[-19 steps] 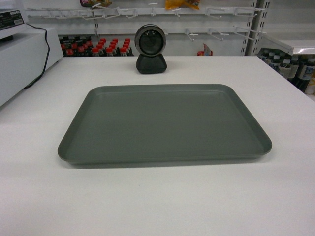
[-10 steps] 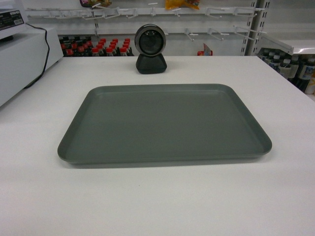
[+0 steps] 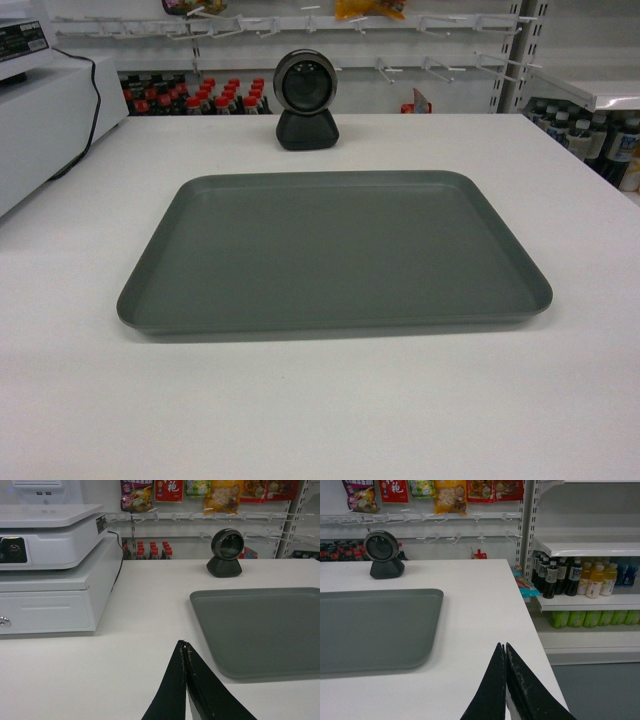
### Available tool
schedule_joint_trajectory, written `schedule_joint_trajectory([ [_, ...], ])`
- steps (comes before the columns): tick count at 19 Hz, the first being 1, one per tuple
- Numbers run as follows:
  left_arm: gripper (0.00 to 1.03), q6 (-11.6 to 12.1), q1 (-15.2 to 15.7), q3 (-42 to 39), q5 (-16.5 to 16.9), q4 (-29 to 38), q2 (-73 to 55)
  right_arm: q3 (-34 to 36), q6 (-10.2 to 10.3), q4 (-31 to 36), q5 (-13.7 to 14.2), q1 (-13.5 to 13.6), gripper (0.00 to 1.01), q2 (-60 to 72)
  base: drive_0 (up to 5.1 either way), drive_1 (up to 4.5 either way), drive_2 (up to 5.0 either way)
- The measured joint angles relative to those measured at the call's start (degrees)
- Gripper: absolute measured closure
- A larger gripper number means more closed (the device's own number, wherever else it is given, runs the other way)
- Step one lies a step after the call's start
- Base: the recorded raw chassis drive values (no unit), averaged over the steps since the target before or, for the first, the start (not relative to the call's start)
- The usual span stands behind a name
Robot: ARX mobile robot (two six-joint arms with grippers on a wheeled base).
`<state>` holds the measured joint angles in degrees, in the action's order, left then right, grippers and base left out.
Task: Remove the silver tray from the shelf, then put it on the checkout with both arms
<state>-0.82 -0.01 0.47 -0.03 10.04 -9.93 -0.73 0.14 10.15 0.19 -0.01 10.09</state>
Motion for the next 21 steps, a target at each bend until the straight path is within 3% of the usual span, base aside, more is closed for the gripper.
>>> schedule_joint_trajectory([
  [2,1.01,0.00,0.00,0.02,-0.02,-10.75,7.65,0.00,-0.02,-10.56,-0.07,0.00,0.99,-7.65,0.0,0.00,0.0],
  [12,1.01,0.02,0.00,0.02,0.02,-10.25,9.35,0.00,0.00,-10.34,-0.20,0.00,0.99,-9.86,0.0,0.00,0.0],
  [13,0.99,0.02,0.00,0.02,0.02,-10.23,9.35,0.00,-0.04,-10.36,-0.20,0.00,0.96,-9.86,0.0,0.00,0.0],
  [16,0.68,0.02,0.00,0.02,0.02,-10.23,9.35,0.00,-0.04,-10.36,-0.20,0.00,0.65,-9.86,0.0,0.00,0.0],
  [21,0.28,0.02,0.00,0.02,0.02,-10.23,9.35,0.00,-0.04,-10.36,-0.20,0.00,0.23,-9.86,0.0,0.00,0.0],
])
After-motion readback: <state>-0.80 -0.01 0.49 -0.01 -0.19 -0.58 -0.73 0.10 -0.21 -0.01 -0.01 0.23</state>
